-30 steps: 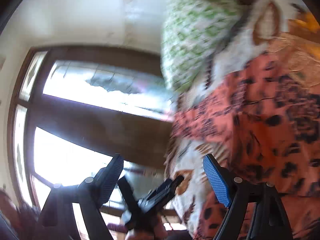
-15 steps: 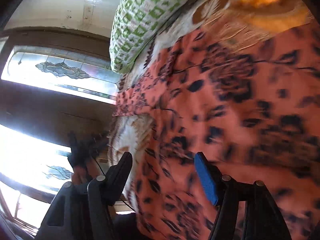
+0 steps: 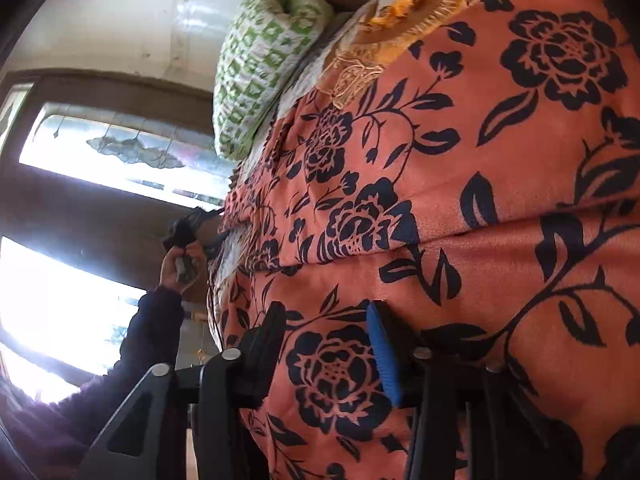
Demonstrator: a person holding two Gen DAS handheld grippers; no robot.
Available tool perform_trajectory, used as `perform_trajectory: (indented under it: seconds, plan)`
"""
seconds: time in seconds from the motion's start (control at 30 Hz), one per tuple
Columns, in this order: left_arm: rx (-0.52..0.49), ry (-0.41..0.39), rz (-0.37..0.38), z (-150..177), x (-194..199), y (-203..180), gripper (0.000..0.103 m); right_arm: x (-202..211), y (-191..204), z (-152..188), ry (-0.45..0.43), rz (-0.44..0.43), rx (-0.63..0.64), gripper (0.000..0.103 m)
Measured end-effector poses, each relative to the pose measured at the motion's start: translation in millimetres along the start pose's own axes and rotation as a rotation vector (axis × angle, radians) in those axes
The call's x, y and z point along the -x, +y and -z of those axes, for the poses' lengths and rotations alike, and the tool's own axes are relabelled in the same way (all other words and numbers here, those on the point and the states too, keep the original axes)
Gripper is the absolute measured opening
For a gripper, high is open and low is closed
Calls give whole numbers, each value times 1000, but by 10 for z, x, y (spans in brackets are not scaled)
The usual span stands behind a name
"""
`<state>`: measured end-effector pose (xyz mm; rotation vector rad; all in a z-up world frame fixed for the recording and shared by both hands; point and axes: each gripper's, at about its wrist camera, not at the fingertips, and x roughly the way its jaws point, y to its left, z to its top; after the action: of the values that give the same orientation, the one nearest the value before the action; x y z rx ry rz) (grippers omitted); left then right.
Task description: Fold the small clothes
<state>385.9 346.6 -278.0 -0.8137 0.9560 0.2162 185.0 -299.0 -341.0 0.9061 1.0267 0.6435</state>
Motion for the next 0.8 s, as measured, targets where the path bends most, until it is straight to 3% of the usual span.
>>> perform_trajectory:
  seconds: [0.17, 0.27, 0.43, 0.6, 0.8]
  plan:
    - [-47, -28, -66, -35, -109, -55, 16, 79, -68, 86, -2, -38, 5, 38]
    - [-56, -47, -81, -46, -98, -62, 7, 53, -51, 78, -2, -44, 12, 38]
    - [-160, -136, -84, 78, 229, -383, 5, -25, 46, 12, -5, -62, -10, 38]
    - [-325, -202, -42, 333, 748, -993, 4, 270, 79, -21, -76, -77, 1, 41]
    - [-549, -243, 26, 1044, 1329, -1941, 4, 649, 174, -67, -194, -125, -5, 41]
